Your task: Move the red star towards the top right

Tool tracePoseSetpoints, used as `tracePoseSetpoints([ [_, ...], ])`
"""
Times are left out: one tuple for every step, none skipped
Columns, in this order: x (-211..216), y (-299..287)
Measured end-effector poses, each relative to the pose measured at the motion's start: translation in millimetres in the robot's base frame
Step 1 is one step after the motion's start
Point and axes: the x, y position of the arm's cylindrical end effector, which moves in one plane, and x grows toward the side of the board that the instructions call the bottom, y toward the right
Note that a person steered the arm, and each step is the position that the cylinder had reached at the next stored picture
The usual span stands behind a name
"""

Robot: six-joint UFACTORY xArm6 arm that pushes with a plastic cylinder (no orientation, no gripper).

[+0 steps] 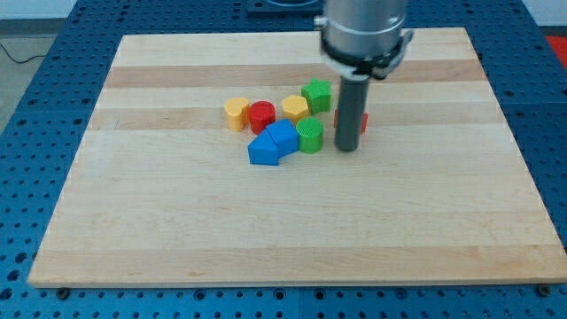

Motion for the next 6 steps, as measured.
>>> tracePoseSetpoints([
  [-24, 43],
  [-33, 56],
  [-8, 42],
  [0, 0],
  [-21, -9],
  [-73, 26],
])
